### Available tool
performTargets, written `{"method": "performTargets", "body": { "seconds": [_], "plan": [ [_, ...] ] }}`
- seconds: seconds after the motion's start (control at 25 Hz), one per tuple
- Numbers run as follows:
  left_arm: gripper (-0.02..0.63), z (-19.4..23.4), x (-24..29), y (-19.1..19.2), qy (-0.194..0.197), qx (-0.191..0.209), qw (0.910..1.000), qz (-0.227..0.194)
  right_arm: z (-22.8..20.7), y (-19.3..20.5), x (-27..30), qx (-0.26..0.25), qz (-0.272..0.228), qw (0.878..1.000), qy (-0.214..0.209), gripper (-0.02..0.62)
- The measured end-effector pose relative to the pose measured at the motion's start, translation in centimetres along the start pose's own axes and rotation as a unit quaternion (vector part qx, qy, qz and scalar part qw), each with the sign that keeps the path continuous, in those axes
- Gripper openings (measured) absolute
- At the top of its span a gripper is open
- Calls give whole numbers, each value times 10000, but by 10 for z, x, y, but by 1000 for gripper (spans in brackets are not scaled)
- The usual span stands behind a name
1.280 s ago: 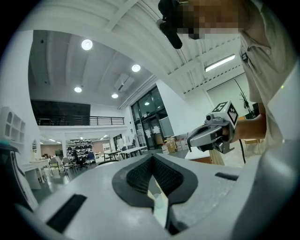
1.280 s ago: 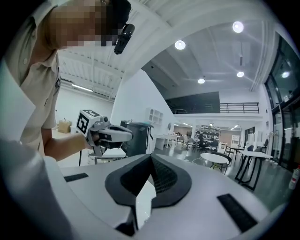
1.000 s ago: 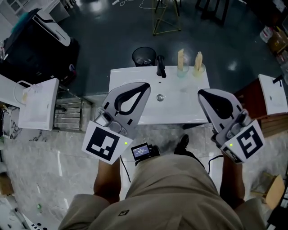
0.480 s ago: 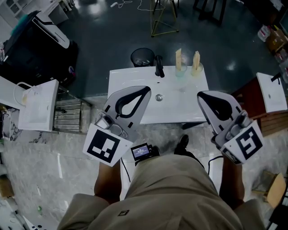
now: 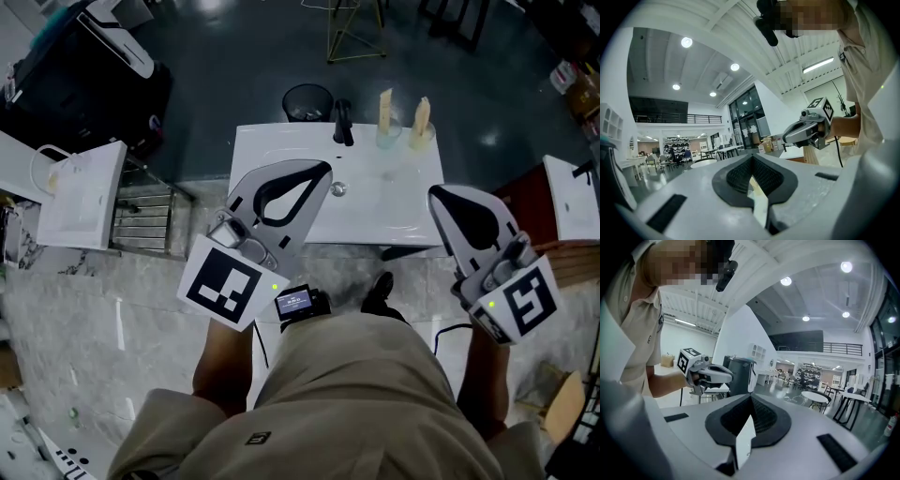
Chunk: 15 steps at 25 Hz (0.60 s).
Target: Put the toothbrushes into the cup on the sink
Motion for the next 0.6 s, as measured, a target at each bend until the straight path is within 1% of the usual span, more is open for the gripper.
{"method": "performTargets", "body": {
  "seconds": [0.12,0.24,0.6],
  "plan": [
    [6,0,0,3,1,0,10000,-4,3,0,2,97,-76,9999,-94,3],
    [6,-1,0,4,-2,1,10000,-7,2,6,1,33,77,9999,-65,3],
    [6,-2,-1,8,4,-49,10000,2,6,9,4,68,151,9998,-115,3]
  ]
}}
Point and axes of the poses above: the fingertips, and each gripper's own axes: x forward along the fingers, z to its left, y out of its underside, the point moved 4 cm from there along -x, backward along the fingers, and after that the axes turned 1 degree about z, right-handed, at the moved point
